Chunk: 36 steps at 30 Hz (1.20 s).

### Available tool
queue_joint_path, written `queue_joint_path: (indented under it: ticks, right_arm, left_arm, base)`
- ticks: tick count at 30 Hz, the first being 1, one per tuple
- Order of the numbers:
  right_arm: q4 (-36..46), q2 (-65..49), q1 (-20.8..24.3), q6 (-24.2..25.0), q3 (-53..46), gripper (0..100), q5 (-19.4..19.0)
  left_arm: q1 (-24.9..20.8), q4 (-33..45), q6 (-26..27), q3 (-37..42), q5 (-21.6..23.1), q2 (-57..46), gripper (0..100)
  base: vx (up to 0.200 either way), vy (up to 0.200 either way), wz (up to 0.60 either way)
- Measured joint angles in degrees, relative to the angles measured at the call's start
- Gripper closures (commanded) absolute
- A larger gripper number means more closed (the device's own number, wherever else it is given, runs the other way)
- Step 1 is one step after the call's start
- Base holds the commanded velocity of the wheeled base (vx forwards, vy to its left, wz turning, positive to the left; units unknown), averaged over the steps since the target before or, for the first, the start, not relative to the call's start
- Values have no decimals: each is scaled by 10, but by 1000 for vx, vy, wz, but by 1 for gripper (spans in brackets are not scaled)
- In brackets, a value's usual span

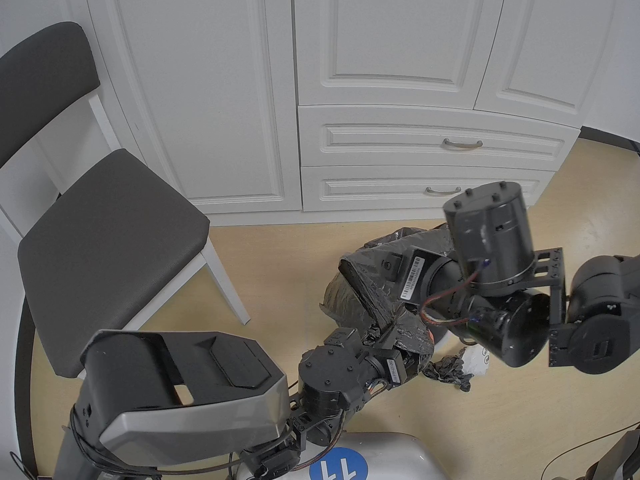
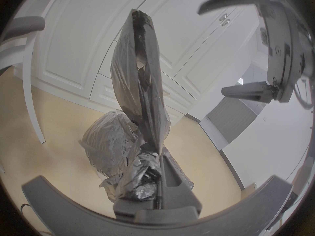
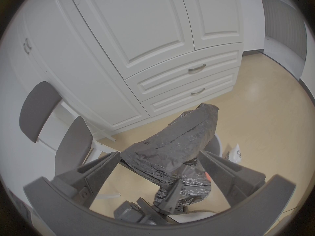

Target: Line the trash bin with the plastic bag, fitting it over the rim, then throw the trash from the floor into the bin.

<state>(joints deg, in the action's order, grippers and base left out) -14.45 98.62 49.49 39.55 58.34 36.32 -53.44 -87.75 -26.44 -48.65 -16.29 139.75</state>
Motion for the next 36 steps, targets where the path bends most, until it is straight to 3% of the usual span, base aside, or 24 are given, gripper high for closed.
queue_joint_path:
  ticks: [11, 12, 22, 29, 36]
  right_arm:
    - [-5, -90, -13, -87, -57, 0, 39]
    - [-6, -98, -14, -94, -64, 100, 40]
    - [-9, -173, -16, -162, -99, 100, 78]
    - [-11, -239, -18, -244, -134, 100, 93]
    - [-28, -284, -19, -289, -161, 100, 94]
  left_arm:
    - [10, 2, 2, 38, 6, -75, 100]
    - [10, 2, 3, 44, 8, -84, 100]
    - [-8, 2, 3, 97, 31, -162, 100]
    - [-47, 1, 3, 134, 42, -217, 100]
    - [-62, -1, -38, 179, 114, -245, 100]
  base:
    - [0, 0, 0]
    - [0, 0, 0]
    - [0, 0, 0]
    - [0, 0, 0]
    - [0, 0, 0]
